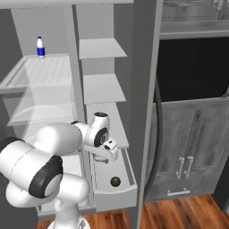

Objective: Take the squash and garlic from the fridge shelf and place them in the freezer drawer to begin freezing them.

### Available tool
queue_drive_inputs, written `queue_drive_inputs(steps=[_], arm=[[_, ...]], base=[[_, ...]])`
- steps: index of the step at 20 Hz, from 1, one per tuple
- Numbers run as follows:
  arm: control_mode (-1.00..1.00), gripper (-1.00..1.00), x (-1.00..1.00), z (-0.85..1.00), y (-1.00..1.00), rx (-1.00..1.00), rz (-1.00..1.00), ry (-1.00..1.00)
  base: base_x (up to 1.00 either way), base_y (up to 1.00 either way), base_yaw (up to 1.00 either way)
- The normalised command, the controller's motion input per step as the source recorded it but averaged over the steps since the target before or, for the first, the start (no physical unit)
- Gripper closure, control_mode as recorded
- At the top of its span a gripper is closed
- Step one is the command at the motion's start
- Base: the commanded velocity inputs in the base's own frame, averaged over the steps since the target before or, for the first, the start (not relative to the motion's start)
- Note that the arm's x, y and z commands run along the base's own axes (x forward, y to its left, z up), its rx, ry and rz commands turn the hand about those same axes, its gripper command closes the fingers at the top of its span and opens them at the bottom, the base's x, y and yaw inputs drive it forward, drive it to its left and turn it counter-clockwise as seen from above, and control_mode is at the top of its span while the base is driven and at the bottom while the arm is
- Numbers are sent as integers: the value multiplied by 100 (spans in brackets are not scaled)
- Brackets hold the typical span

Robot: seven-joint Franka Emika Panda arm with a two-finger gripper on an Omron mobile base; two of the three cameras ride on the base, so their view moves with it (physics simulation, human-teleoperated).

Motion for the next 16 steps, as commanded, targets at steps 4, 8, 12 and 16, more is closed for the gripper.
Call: queue_drive_inputs(steps=[4, 8, 12, 16], arm=[[-100, 100, 43, -56, -18, 0, 0, 0], [-100, 100, 37, -51, -7, 0, 0, 0], [-100, 100, 43, -58, -6, 0, 0, -1], [-100, 100, 39, -50, -8, 0, 0, 0]], base=[[0, 0, 0], [0, 0, 0], [0, 0, 0], [0, 0, 0]])
